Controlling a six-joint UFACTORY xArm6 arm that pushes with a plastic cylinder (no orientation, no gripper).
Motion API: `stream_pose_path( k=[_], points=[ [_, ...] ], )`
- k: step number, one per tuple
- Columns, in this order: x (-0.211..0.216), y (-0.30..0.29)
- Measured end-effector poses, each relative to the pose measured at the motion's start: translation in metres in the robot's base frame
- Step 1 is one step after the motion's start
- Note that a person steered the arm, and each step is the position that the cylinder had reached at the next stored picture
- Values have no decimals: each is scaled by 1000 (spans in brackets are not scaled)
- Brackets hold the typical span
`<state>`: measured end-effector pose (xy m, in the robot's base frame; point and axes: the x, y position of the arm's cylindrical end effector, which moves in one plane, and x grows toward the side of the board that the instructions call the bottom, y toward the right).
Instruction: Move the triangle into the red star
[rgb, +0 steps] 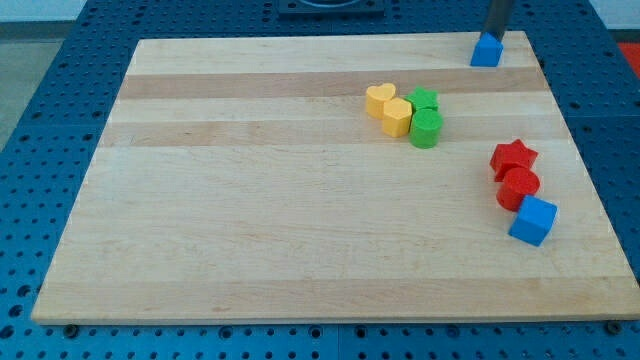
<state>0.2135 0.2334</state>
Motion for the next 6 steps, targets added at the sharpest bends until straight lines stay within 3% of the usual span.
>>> stream_pose_path(
  k=[3, 6],
  points=[
    [42, -38],
    [95, -41]
  ],
)
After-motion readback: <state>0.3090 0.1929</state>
